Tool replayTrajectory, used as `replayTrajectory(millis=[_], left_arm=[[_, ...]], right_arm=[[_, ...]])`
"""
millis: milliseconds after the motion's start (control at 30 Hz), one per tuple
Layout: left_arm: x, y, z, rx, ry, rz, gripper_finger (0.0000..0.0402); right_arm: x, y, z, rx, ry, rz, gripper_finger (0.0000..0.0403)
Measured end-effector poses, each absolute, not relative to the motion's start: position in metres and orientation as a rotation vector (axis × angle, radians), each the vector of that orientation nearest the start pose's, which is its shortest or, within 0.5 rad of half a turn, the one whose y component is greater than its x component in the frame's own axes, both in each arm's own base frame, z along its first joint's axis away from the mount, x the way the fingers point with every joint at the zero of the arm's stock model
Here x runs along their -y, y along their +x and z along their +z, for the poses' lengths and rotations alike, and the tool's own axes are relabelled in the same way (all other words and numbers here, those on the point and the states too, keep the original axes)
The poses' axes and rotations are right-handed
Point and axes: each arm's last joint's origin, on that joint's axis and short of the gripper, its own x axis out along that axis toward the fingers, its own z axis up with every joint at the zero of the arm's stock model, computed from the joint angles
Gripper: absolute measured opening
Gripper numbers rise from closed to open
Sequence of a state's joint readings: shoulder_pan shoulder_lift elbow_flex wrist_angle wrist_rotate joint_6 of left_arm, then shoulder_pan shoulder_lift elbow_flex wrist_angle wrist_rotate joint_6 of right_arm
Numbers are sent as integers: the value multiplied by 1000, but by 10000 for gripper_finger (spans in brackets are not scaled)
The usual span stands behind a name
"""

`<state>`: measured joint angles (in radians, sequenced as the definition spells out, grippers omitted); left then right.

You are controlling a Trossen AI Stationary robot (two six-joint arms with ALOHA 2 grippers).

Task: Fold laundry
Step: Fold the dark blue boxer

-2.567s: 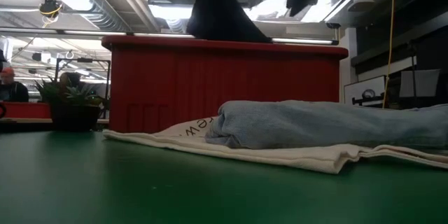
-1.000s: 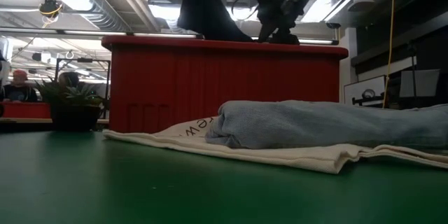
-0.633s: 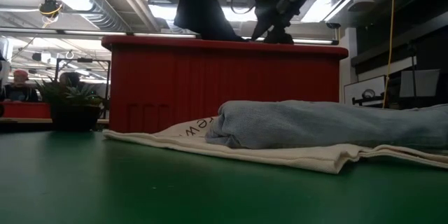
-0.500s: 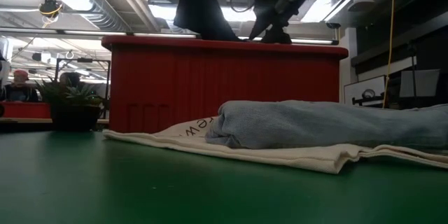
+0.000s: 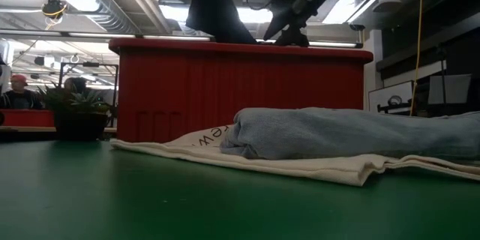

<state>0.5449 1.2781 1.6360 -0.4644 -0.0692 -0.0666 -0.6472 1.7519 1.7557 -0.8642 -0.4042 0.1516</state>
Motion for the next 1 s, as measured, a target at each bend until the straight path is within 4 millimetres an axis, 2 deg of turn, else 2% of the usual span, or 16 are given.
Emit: replayTrajectory(millis=[133, 333, 367, 567, 667, 833, 1000], left_arm=[[-130, 211, 488, -84, -90, 617, 0], [-130, 211, 488, -84, -90, 617, 0], [-130, 211, 488, -84, -90, 617, 0], [-130, 211, 488, -84, -90, 617, 0], [-130, 211, 488, -86, -82, 617, 0], [-128, 204, 493, -79, -26, 668, 0], [-122, 190, 503, -24, 7, 723, 0]], right_arm=[[216, 305, 353, -732, 572, -284, 147], [217, 305, 353, -730, 537, -271, 23], [217, 306, 353, -727, 535, -270, 12], [218, 306, 362, -689, 527, -273, 21], [217, 305, 381, -636, 494, -271, 6], [213, 300, 428, -507, 398, -262, 11], [204, 286, 476, -388, 305, -307, 6]])
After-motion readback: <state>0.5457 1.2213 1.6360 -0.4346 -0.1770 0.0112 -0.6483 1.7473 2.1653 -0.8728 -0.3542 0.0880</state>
